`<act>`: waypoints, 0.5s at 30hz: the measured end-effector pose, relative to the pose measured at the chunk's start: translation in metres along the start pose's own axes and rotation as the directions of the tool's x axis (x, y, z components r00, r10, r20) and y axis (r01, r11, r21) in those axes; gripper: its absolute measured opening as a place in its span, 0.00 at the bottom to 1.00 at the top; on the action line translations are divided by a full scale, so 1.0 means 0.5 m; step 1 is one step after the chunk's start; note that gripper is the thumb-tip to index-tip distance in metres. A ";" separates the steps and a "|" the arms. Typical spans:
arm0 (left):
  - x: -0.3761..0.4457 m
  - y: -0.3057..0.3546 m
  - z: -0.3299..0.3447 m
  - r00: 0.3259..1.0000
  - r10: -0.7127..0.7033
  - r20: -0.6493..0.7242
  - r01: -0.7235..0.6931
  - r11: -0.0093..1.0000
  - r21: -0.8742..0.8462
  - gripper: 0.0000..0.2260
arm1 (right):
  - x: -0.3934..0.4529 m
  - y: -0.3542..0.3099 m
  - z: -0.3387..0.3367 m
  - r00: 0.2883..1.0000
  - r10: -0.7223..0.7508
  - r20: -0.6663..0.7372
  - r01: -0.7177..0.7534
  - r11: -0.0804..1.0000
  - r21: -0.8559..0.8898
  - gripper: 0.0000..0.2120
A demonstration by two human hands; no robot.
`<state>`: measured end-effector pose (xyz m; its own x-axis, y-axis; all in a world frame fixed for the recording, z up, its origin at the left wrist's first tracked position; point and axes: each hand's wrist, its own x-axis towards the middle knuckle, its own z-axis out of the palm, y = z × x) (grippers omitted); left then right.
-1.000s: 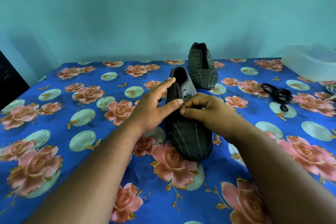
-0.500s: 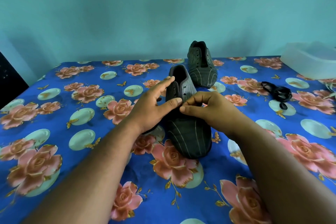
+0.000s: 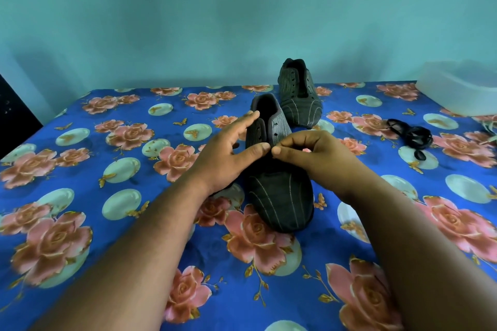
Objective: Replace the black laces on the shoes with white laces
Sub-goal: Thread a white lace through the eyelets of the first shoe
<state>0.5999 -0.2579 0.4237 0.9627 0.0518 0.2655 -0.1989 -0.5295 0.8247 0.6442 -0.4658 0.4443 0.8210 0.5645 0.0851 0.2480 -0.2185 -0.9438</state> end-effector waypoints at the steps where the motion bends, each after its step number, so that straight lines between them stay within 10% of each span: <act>1: 0.000 0.000 0.001 1.000 -0.004 0.001 0.004 1.000 -0.006 0.30 | 0.000 0.002 -0.003 1.000 -0.003 0.013 0.001 0.996 0.086 0.07; 7: -0.001 0.002 -0.001 1.000 -0.015 0.003 0.015 1.000 -0.011 0.31 | 0.007 0.004 -0.022 0.993 0.078 -0.089 -0.032 0.903 0.429 0.10; 15: 0.001 -0.003 0.001 1.000 0.003 0.021 -0.003 1.000 0.006 0.33 | 0.008 0.015 0.002 0.974 -0.171 -0.148 0.143 0.972 -0.186 0.12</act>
<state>0.6006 -0.2573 0.4223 0.9657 0.0323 0.2576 -0.2011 -0.5344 0.8210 0.6491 -0.4645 0.4373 0.8333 0.4697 0.2915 0.4537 -0.2799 -0.8460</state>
